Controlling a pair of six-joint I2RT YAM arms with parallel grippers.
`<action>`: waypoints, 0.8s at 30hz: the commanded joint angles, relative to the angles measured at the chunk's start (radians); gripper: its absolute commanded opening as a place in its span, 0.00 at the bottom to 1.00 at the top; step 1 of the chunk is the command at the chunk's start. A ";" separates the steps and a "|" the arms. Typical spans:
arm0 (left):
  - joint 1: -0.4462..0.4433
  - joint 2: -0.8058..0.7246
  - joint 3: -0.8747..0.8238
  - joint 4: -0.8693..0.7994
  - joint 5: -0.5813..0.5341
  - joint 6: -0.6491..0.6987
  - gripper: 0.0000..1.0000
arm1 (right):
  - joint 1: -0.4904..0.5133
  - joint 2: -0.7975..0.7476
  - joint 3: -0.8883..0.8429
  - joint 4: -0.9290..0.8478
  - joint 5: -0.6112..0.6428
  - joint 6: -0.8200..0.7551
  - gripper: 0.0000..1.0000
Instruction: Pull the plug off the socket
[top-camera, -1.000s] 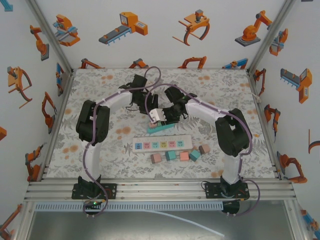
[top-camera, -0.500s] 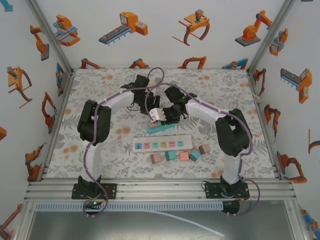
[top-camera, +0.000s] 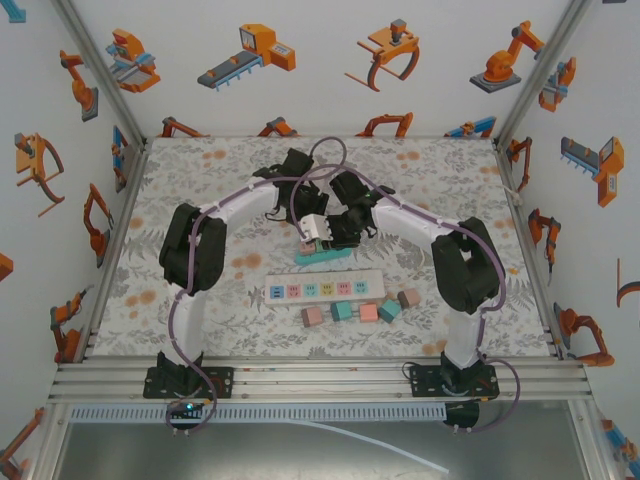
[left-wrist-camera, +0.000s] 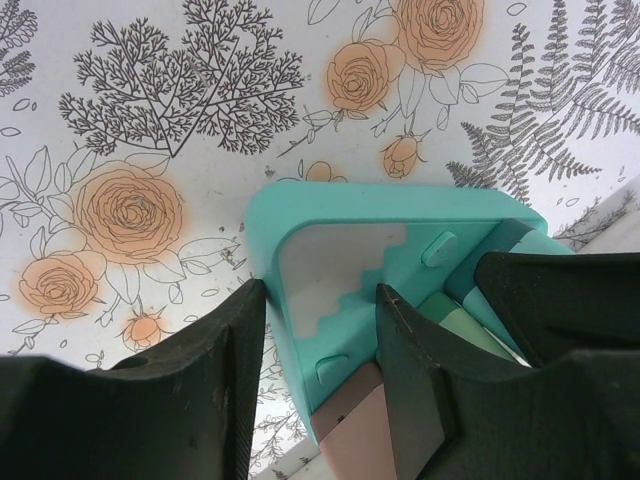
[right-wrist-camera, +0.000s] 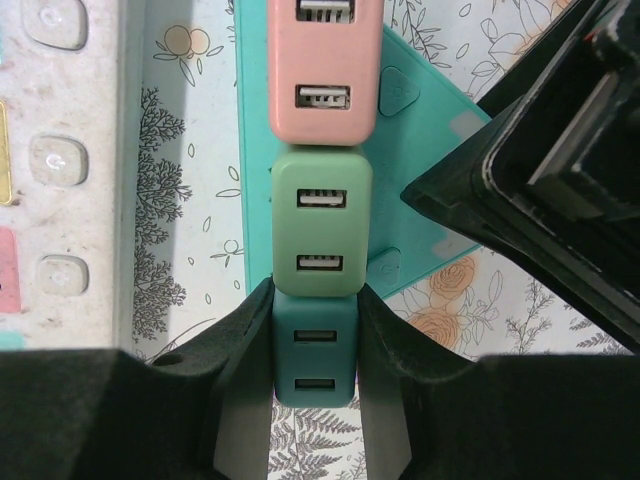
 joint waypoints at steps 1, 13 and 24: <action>-0.038 0.123 -0.068 -0.119 -0.119 0.077 0.46 | -0.003 -0.068 0.051 0.030 -0.063 0.021 0.20; -0.039 0.139 -0.062 -0.123 -0.117 0.081 0.46 | -0.013 -0.065 0.074 -0.024 -0.044 0.041 0.17; -0.041 0.138 -0.065 -0.125 -0.122 0.093 0.46 | -0.015 -0.078 0.080 -0.068 -0.011 0.050 0.14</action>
